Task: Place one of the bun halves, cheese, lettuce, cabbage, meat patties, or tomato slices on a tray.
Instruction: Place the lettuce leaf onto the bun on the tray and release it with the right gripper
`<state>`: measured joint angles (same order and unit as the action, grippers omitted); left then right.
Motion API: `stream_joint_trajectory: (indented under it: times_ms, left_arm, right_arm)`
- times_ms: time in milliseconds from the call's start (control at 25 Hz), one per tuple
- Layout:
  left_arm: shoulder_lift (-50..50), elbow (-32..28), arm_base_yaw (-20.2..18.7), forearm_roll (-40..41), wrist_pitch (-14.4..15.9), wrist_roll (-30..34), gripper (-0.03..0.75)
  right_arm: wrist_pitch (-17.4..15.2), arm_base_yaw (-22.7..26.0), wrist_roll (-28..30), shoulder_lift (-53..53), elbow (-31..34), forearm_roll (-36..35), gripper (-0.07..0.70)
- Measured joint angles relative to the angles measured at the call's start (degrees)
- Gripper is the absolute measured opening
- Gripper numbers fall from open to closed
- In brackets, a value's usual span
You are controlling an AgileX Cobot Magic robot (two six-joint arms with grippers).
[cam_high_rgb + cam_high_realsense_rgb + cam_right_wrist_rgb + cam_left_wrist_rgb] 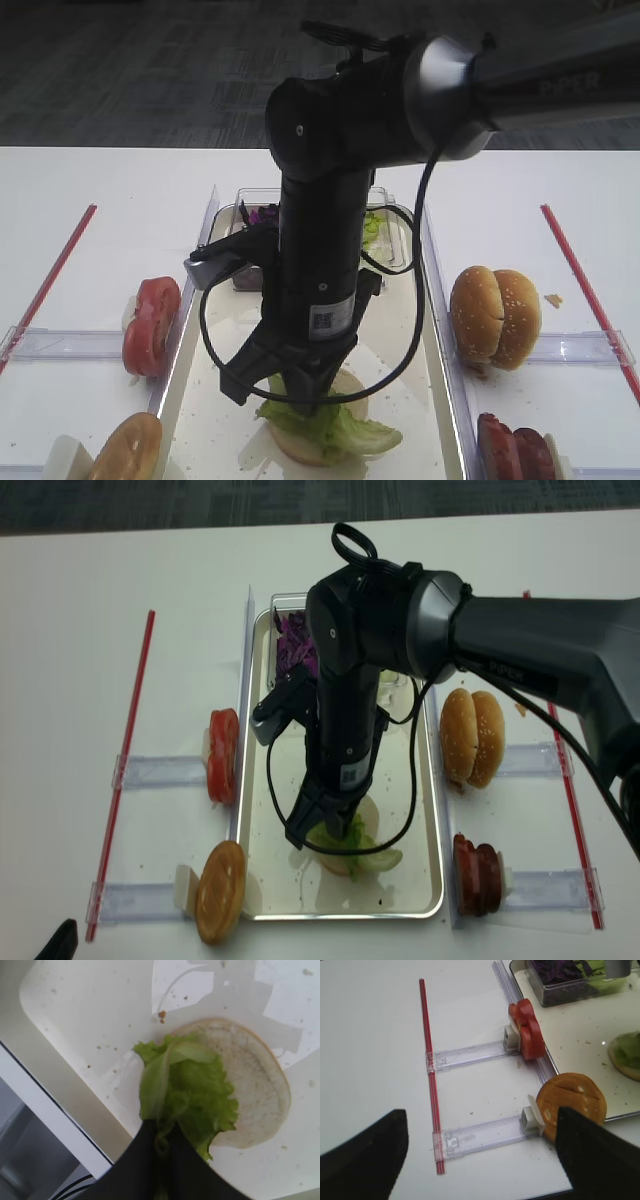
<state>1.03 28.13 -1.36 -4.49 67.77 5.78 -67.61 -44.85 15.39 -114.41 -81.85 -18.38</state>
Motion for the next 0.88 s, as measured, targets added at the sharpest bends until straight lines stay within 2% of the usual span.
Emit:
stream_joint_trajectory:
  times_ms: [720,880]
  left_arm:
    - [0.0,0.0,0.0,0.0,0.0,0.0,0.554]
    - [0.0,0.0,0.0,0.0,0.0,0.0,0.554]
  right_arm:
    - [2.8,0.0,0.1,-0.3,0.0,1.3,0.069]
    - [3.4,0.0,-0.2,-0.3,0.0,2.4,0.098]
